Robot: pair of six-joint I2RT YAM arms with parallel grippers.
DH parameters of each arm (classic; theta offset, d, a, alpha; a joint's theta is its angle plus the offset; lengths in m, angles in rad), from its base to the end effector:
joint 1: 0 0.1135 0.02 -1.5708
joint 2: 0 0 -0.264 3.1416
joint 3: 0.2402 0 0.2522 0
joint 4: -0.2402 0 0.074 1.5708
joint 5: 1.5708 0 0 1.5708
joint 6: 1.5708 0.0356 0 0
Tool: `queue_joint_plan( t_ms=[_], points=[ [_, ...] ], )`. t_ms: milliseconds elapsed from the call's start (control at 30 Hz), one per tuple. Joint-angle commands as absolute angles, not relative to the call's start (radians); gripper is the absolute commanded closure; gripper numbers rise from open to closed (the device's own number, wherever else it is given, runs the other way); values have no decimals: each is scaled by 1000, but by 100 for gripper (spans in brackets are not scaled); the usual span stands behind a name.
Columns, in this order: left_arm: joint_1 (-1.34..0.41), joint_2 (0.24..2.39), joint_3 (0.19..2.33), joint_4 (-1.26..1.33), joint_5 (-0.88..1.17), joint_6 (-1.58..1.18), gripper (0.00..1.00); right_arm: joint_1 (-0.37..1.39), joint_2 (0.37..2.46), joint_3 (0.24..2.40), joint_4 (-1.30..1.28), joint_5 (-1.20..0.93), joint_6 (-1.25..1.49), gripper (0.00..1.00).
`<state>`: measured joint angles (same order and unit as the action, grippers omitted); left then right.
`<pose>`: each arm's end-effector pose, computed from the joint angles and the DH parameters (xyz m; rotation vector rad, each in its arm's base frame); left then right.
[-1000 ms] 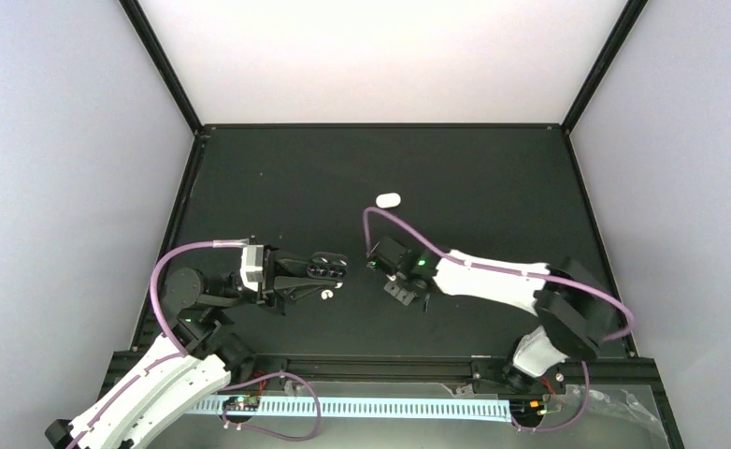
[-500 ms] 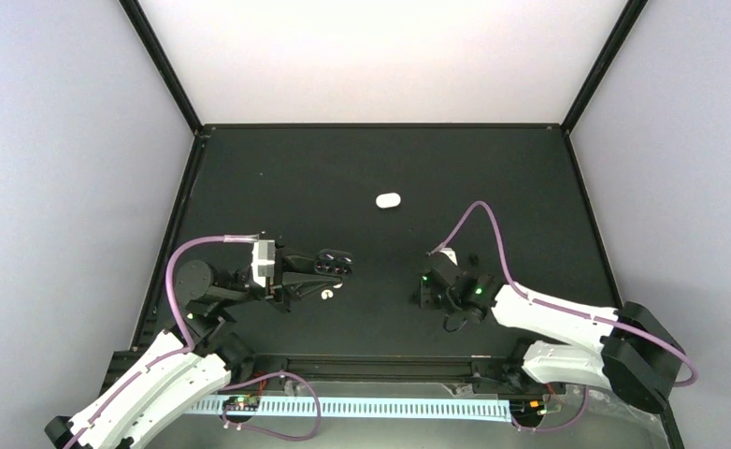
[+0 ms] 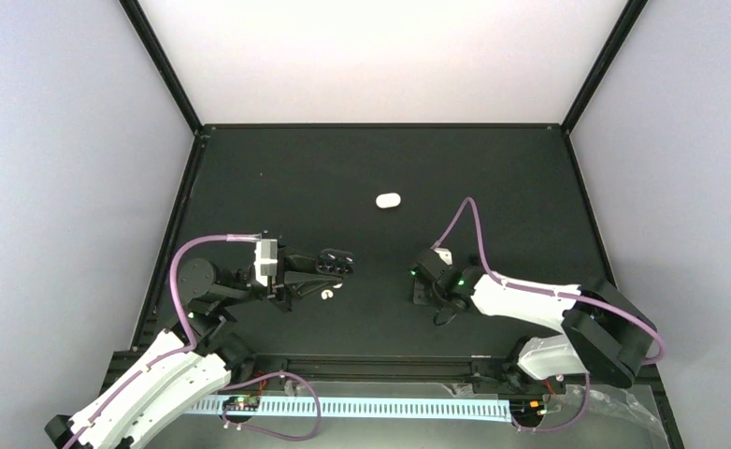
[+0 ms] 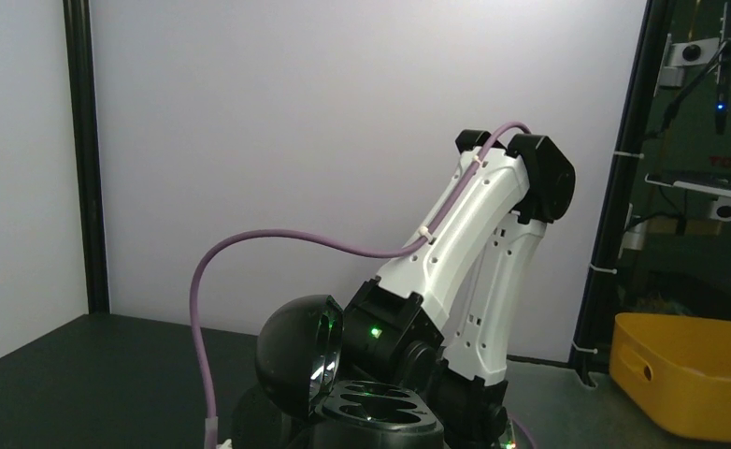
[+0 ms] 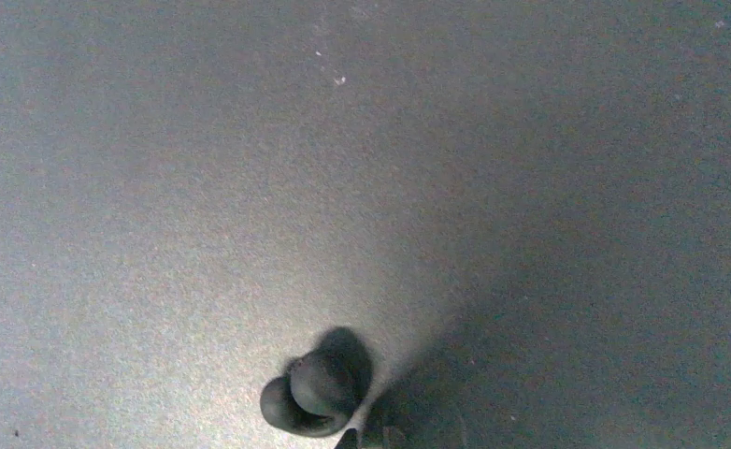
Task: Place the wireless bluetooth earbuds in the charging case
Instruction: Pick up the earbud from the center of the board.
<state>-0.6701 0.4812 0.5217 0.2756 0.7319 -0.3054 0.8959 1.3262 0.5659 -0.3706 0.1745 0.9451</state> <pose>0.0823 -0.0955 0.3368 0.9023 1.1422 -1.2674 0.1431 0.1690 0.1456 0.1200 2.7166 0.3398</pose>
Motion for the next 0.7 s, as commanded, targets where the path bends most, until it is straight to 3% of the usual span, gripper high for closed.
queue_joint_plan(
  t_ms=[0, 500, 667],
  points=[
    [-677, 492, 555, 266, 720, -288, 99, 878, 1367, 595, -329, 191, 929, 95],
    [-678, 500, 554, 257, 711, -277, 98, 809, 1480, 709, -264, 72, 782, 95],
    [-678, 493, 555, 246, 706, -273, 98, 808, 1411, 713, -330, 152, 766, 93]
  ],
)
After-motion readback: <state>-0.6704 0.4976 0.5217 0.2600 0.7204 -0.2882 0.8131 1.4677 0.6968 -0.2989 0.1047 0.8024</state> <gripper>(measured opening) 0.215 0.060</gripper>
